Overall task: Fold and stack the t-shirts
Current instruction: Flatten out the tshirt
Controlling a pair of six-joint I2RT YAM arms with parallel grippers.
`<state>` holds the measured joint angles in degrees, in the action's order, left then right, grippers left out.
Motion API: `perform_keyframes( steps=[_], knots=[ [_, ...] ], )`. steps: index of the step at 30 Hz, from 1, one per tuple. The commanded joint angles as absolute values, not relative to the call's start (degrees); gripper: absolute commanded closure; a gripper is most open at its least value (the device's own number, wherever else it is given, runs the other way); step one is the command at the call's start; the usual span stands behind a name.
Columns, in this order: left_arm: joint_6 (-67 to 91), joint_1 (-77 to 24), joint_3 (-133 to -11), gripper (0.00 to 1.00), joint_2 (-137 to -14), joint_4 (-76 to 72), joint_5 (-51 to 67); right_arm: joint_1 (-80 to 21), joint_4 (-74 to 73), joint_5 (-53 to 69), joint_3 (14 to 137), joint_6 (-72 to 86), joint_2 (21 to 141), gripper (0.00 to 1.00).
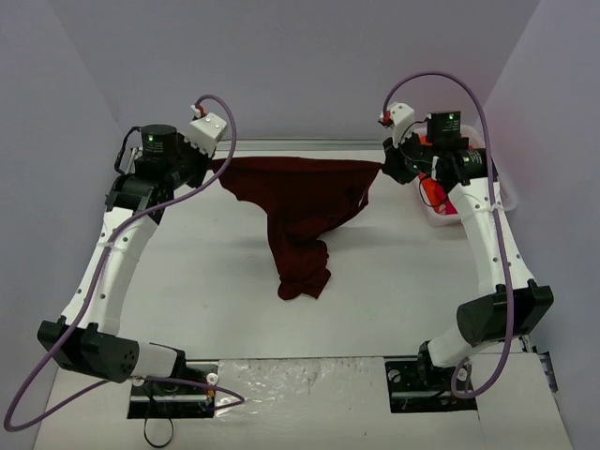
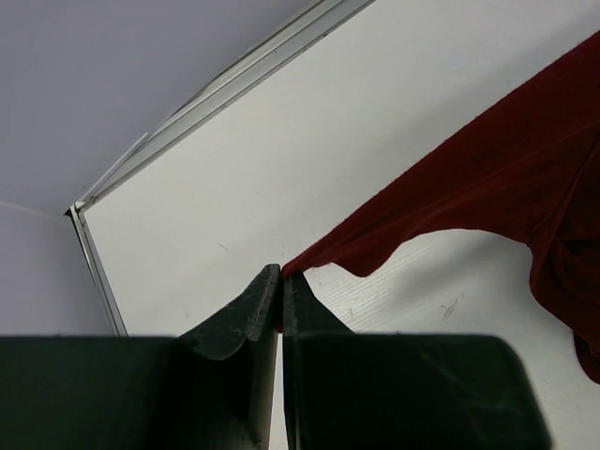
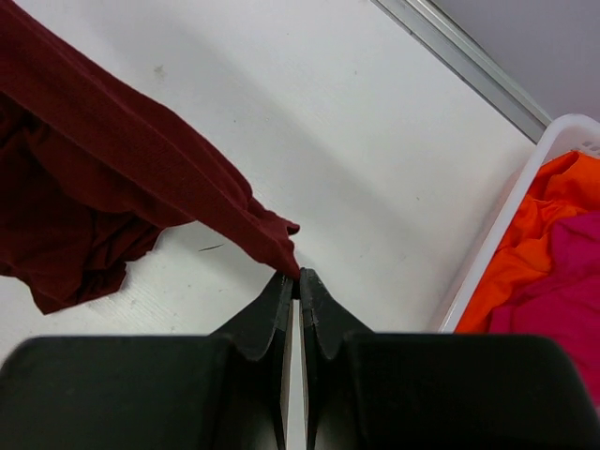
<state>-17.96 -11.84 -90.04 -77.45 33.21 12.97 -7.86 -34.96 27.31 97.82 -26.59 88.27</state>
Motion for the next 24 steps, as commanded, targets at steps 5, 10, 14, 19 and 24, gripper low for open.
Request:
perform_keyframes(
  steps=[5, 10, 14, 19, 24],
  knots=[
    [-17.93, -10.28, -98.78, 0.97, -75.06, 36.03, -0.62, -4.92, -36.65, 16.08, 104.59, -27.42, 84.38, 1.0],
    [-18.1, -12.48, -98.18, 0.98, -74.36, 36.04, -1.75, -5.1, -36.74, 18.28, 102.15, -27.16, 82.8, 1.0],
    [-18.54, -14.15, -95.02, 0.98, -73.3, 35.51, -2.02, -5.19, -36.48, 18.81, 95.99, -28.04, 79.2, 1.0],
    [-18.81, -17.05, -91.24, 0.98, -75.05, 33.58, -3.51, -5.1, -35.51, 17.76, 89.31, -28.65, 76.29, 1.0],
    [-19.77, -20.47, -90.35, 0.98, -79.62, 30.68, -6.68, -4.92, -34.8, 15.04, 80.87, -28.92, 72.6, 1.0]
  ],
)
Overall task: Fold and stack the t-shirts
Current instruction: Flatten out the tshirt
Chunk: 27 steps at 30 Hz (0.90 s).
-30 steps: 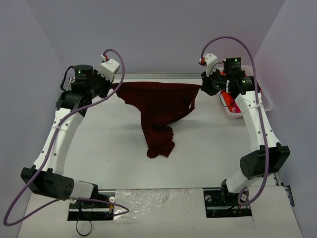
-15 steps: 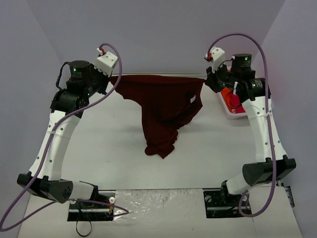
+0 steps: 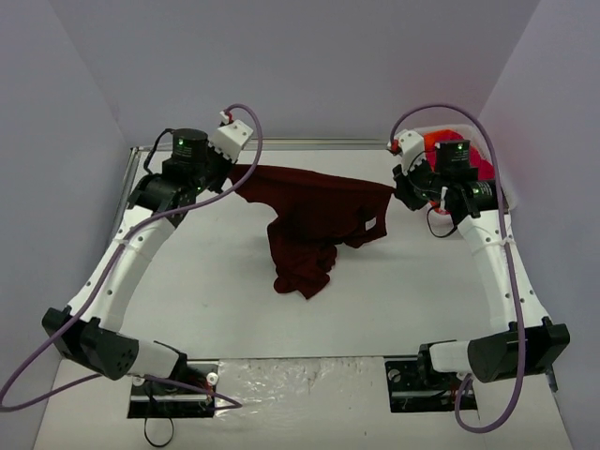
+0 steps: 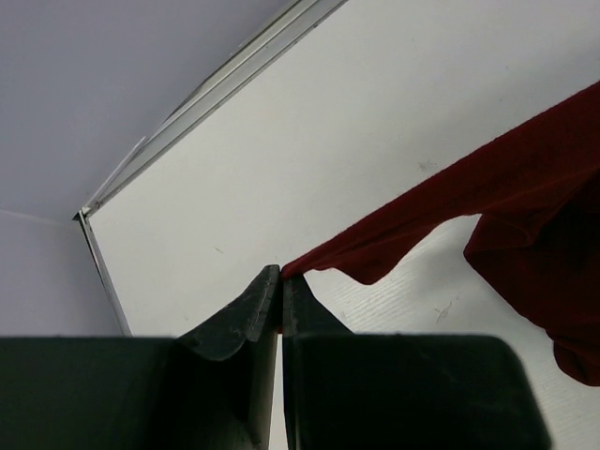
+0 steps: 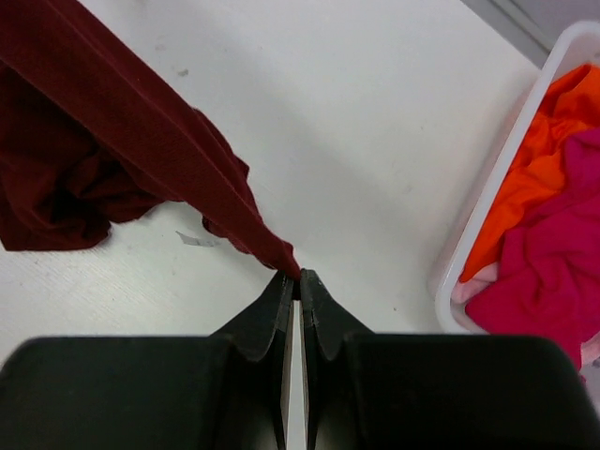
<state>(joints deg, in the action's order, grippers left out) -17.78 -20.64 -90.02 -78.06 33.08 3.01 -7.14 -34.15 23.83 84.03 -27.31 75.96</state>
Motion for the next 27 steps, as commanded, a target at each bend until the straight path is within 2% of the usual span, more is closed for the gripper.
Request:
perform_keyframes(
  steps=[1, 6, 7, 9, 12, 15, 21, 27],
  knots=[
    [-19.86, -20.83, -91.13, 0.98, -81.28, 29.8, -7.38, -4.83, -34.89, 14.51, 77.99, -29.0, 71.64, 1.0],
    [-20.48, -23.02, -95.18, 0.98, -86.73, 28.3, -7.65, -4.83, -36.99, 12.39, 69.36, -32.15, 70.05, 1.0],
    [-20.57, -23.46, -95.88, 0.98, -87.36, 28.39, -7.56, -4.92, -38.22, 12.91, 68.56, -33.3, 70.4, 0.92],
    [-21.61, -24.52, -97.47, 0.98, -89.02, 28.48, -7.73, -5.01, -42.07, 14.84, 67.94, -36.37, 71.54, 0.67],
    [-23.46, -27.15, -98.26, 0.98, -90.52, 28.56, -8.78, -4.92, -43.85, 19.59, 69.95, -37.44, 73.91, 0.55],
    [-25.13, -30.14, -97.74, 0.98, -91.23, 29.52, -10.36, -5.27, -44.3, 23.55, 73.98, -38.32, 76.63, 0.48],
    [-25.58, -33.84, -94.05, 0.98, -89.47, 29.44, -11.87, -5.89, -44.21, 33.74, 86.98, -37.88, 90.05, 0.46],
    [-23.38, -35.16, -97.55, 0.98, -90.26, 33.13, -10.64, -8.16, -44.03, 50.52, 96.5, -32.7, 102.28, 0.47]
  ],
)
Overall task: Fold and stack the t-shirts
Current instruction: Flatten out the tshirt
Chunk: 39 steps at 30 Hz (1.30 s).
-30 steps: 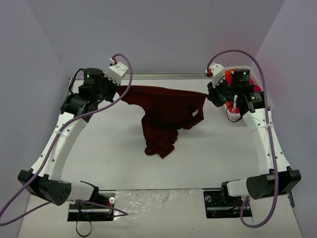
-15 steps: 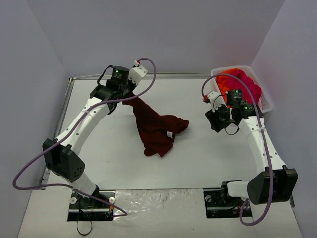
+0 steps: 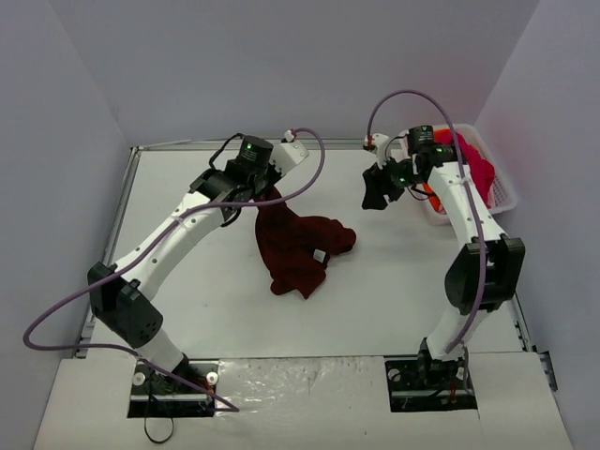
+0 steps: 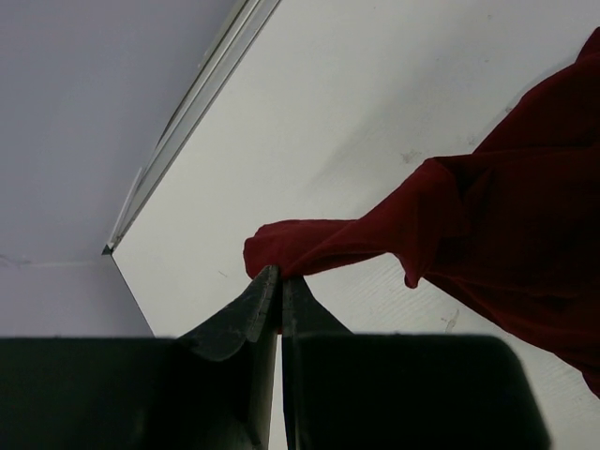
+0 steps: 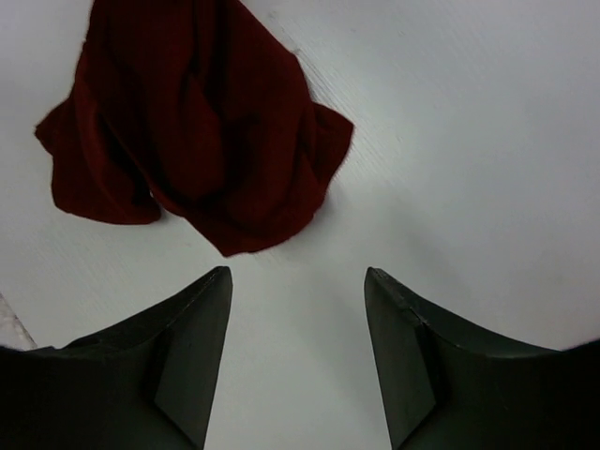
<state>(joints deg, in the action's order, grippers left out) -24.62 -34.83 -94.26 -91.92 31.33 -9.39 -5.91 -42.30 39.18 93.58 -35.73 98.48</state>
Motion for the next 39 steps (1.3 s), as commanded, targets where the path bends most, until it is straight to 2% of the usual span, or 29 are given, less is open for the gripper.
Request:
perform_keyframes(
  steps=[1, 2, 4, 5, 9, 17, 23, 30, 39],
  knots=[
    [-22.77, -34.98, -99.65, 0.98, -90.61, 33.48, -10.81, -9.04, -43.86, 51.84, 96.94, -32.52, 103.0, 0.45],
    [-20.85, -34.81, -100.97, 0.98, -91.66, 34.18, -10.81, -10.01, -42.99, 54.47, 96.51, -33.22, 103.79, 0.4],
    [-18.21, -34.28, -105.45, 0.98, -92.72, 35.24, -10.11, -13.0, -39.66, 55.81, 94.06, -32.53, 103.45, 0.37],
    [-14.97, -33.58, -106.95, 0.98, -93.86, 36.38, -7.93, -14.23, -34.24, 52.85, 90.65, -30.87, 102.32, 0.35],
    [-6.79, -32.08, -116.86, 0.98, -98.85, 40.94, -0.28, -23.79, -16.85, 40.55, 78.01, -31.28, 95.65, 0.33],
    [-1.41, -31.2, -120.41, 0.98, -102.92, 43.33, 11.86, -29.0, -2.48, 32.35, 71.9, -25.5, 89.39, 0.33],
    [2.19, -31.38, -119.35, 0.98, -104.32, 42.36, 18.26, -30.32, -0.53, 26.99, 73.12, -23.73, 86.05, 0.33],
    [3.51, -32.43, -122.34, 0.98, -105.38, 43.24, 21.53, -31.11, -0.62, 22.85, 76.02, -23.99, 89.38, 0.38],
    [1.32, -33.84, -119.97, 0.98, -104.06, 43.15, 24.78, -31.2, -2.02, 20.31, 82.43, -23.73, 91.84, 0.41]
  ],
)
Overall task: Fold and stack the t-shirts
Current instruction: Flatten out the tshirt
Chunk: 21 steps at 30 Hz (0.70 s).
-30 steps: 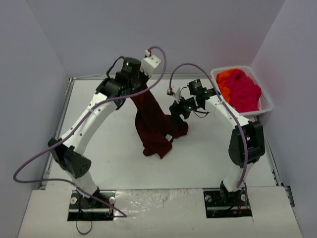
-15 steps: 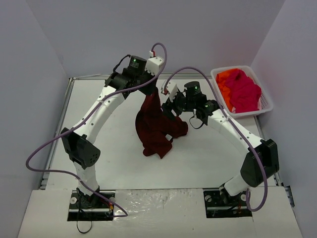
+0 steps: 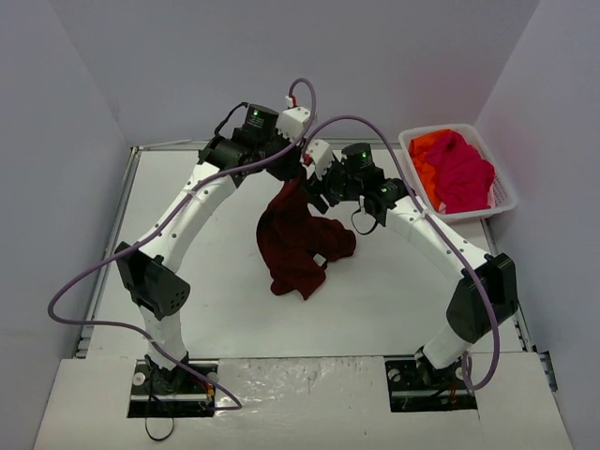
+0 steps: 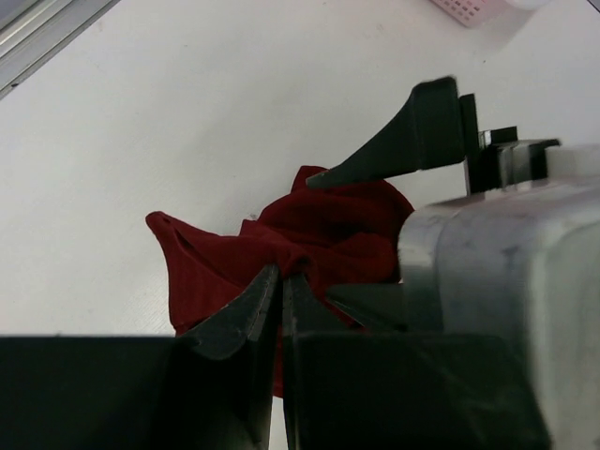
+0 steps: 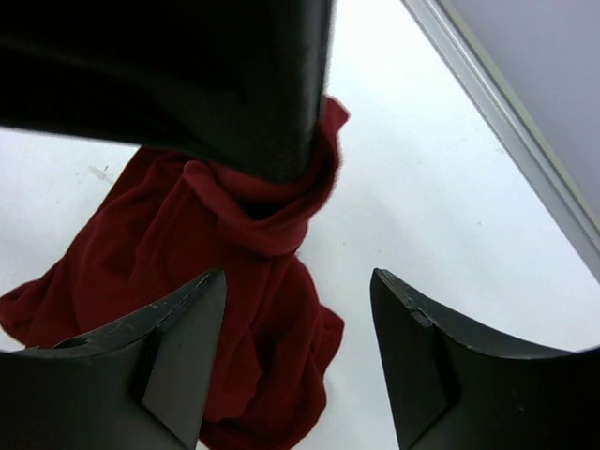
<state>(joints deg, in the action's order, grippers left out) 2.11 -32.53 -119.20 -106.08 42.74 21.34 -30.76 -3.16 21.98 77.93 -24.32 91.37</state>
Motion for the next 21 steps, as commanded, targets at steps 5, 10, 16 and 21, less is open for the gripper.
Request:
perform_keyframes(
  steps=[5, 10, 16, 21],
  knots=[
    [-2.89, -34.45, -117.43, 0.98, -102.92, 42.98, 27.07, -30.76, -4.57, 19.07, 86.74, -24.34, 92.37, 0.43],
    [-4.66, -34.45, -113.65, 0.98, -102.31, 41.75, 29.44, -30.15, -5.71, 21.88, 87.89, -23.82, 92.46, 0.47],
    [-6.24, -35.07, -110.66, 0.97, -101.52, 40.34, 33.92, -28.31, -6.76, 26.88, 89.03, -22.33, 92.37, 0.55],
    [-7.38, -35.42, -110.74, 0.98, -101.95, 40.69, 34.71, -26.98, -7.65, 31.46, 89.56, -21.45, 90.88, 0.58]
  ],
)
